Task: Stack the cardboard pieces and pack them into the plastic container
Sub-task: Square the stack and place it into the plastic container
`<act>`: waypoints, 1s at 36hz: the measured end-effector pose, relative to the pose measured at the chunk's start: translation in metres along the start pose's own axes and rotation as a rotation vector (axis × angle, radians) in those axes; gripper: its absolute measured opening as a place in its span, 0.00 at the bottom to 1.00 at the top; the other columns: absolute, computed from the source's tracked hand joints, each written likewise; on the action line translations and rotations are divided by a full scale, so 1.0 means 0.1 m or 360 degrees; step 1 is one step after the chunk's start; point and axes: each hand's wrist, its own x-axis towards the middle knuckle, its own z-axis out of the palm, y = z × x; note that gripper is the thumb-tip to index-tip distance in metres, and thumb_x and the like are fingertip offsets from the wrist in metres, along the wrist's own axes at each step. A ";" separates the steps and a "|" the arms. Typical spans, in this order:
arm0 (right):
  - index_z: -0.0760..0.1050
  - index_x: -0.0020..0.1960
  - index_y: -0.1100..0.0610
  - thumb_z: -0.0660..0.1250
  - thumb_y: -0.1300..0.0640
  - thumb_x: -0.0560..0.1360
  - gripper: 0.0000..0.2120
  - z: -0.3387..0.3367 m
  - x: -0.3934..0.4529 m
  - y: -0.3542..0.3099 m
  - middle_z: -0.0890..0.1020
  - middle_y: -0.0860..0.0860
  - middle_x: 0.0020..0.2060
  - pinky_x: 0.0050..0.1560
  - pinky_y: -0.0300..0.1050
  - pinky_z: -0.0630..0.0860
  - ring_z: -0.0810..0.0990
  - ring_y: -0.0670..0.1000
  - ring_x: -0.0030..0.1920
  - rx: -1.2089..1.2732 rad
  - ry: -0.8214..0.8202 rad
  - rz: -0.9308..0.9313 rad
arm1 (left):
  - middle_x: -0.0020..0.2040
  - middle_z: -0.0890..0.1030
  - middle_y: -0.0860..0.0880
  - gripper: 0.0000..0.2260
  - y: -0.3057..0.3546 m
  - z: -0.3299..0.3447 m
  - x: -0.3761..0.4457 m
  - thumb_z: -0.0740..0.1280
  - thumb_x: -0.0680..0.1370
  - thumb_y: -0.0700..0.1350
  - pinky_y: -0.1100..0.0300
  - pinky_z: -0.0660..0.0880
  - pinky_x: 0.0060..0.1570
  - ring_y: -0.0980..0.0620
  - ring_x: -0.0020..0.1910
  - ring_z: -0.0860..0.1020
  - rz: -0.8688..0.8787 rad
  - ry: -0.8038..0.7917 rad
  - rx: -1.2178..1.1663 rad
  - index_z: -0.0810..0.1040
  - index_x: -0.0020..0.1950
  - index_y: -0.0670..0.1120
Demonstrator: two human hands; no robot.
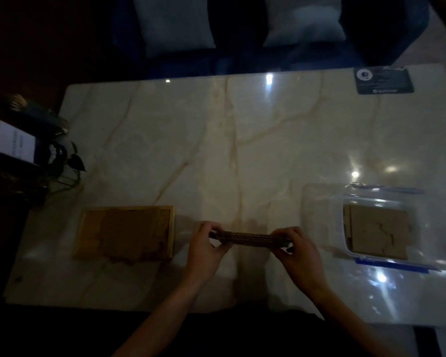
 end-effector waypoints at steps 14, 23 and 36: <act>0.80 0.51 0.48 0.77 0.55 0.66 0.14 0.07 0.04 0.11 0.80 0.47 0.45 0.49 0.48 0.77 0.81 0.52 0.46 -0.0114 -0.0318 0.0293 | 0.47 0.76 0.55 0.17 -0.10 0.17 -0.05 0.75 0.68 0.43 0.61 0.71 0.46 0.54 0.47 0.76 -0.0035 -0.0203 0.0243 0.70 0.47 0.59; 0.80 0.49 0.42 0.76 0.56 0.66 0.14 0.05 0.10 0.06 0.81 0.45 0.46 0.50 0.46 0.77 0.80 0.48 0.47 -0.0128 -0.0395 0.0177 | 0.47 0.76 0.56 0.21 -0.08 0.15 -0.09 0.74 0.69 0.40 0.63 0.76 0.42 0.56 0.48 0.77 -0.0008 -0.0158 0.0163 0.71 0.44 0.64; 0.81 0.49 0.41 0.76 0.58 0.68 0.14 0.09 0.13 0.06 0.78 0.44 0.47 0.52 0.45 0.75 0.78 0.49 0.50 -0.0123 -0.0371 0.0174 | 0.49 0.80 0.49 0.15 -0.05 0.16 -0.12 0.75 0.70 0.39 0.59 0.78 0.45 0.56 0.48 0.78 -0.0092 -0.0166 0.0081 0.74 0.48 0.54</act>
